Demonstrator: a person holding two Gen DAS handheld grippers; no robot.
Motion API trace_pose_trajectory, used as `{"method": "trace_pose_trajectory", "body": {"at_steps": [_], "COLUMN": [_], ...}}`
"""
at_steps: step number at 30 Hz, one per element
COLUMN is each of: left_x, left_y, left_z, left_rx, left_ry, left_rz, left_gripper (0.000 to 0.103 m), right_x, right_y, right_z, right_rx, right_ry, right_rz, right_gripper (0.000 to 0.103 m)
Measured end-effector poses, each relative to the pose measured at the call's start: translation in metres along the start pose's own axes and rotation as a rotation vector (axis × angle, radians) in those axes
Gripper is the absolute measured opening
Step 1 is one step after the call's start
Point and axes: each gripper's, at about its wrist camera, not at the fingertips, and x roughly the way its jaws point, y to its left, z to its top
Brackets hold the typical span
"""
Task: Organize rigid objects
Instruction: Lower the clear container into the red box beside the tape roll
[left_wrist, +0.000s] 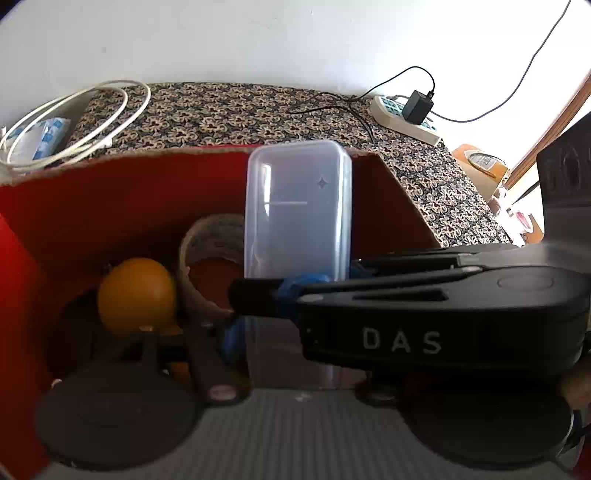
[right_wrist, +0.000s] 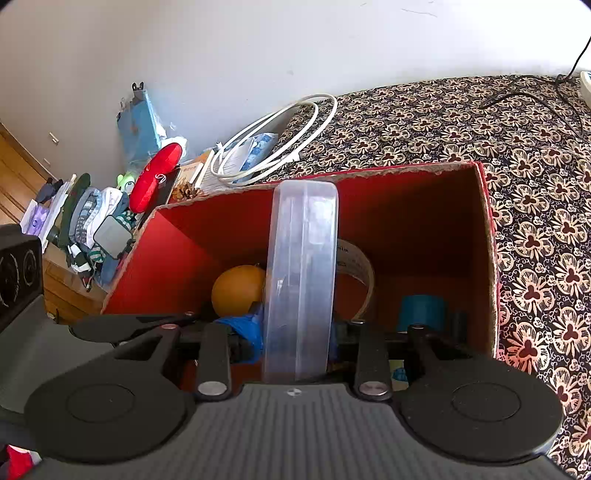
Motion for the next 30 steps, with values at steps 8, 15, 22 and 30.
{"method": "trace_pose_trajectory", "body": {"at_steps": [8, 15, 22, 30], "left_x": [-0.0009, -0.001, -0.0011, -0.0017], "left_y": [-0.0019, -0.0019, -0.002, -0.003], "left_z": [-0.0009, -0.0009, -0.0014, -0.0013], "left_rx": [-0.002, -0.007, -0.016, -0.018], "left_ry": [-0.008, -0.011, -0.014, -0.016], "left_rz": [0.022, 0.025, 0.031, 0.041], "left_gripper": [0.05, 0.051, 0.051, 0.051], "right_x": [0.0002, -0.0008, -0.0008, -0.0002], "right_y": [-0.0012, -0.0014, -0.0019, -0.0014], "right_z": [-0.0006, -0.0011, -0.0019, -0.0013], "right_rx": [0.004, 0.005, 0.006, -0.001], "right_ry": [-0.008, -0.018, -0.026, -0.022], "right_rz": [0.022, 0.031, 0.036, 0.045], "right_gripper": [0.016, 0.016, 0.016, 0.016]}}
